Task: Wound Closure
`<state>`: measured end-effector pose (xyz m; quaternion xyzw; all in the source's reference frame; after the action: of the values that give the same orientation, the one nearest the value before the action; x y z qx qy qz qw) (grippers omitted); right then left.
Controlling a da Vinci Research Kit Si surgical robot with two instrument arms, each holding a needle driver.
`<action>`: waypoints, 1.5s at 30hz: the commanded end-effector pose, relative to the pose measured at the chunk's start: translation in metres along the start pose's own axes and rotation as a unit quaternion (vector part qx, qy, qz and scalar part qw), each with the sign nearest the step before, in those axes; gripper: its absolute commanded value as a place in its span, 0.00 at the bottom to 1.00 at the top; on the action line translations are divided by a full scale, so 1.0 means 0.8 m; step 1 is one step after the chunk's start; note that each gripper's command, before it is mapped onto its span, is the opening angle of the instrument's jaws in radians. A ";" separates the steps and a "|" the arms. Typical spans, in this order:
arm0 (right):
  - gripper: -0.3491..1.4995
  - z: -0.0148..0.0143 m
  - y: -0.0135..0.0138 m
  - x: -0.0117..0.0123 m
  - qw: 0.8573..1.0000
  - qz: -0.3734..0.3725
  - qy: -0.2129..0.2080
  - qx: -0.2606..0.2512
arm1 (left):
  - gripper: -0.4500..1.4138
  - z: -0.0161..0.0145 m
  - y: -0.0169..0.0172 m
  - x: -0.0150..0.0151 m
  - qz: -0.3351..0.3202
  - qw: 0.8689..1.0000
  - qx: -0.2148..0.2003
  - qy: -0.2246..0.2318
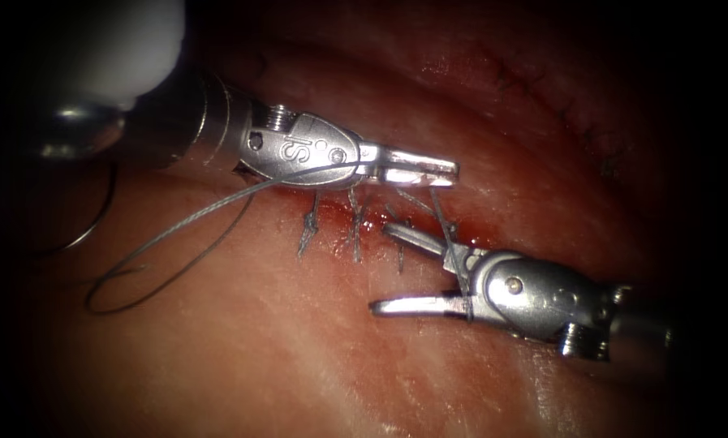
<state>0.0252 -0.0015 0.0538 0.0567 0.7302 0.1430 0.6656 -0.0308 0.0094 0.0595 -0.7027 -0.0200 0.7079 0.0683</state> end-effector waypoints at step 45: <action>0.48 -0.0030 0.0037 -0.0029 0.978 0.122 0.097 -0.140 | 0.00 -0.0042 0.0141 -0.0017 0.002 0.999 -0.019 -0.032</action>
<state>0.0221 0.0010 0.0564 0.0240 0.7443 0.3401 0.5742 -0.0282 -0.0018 0.0586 -0.6791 -0.0341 0.7315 0.0499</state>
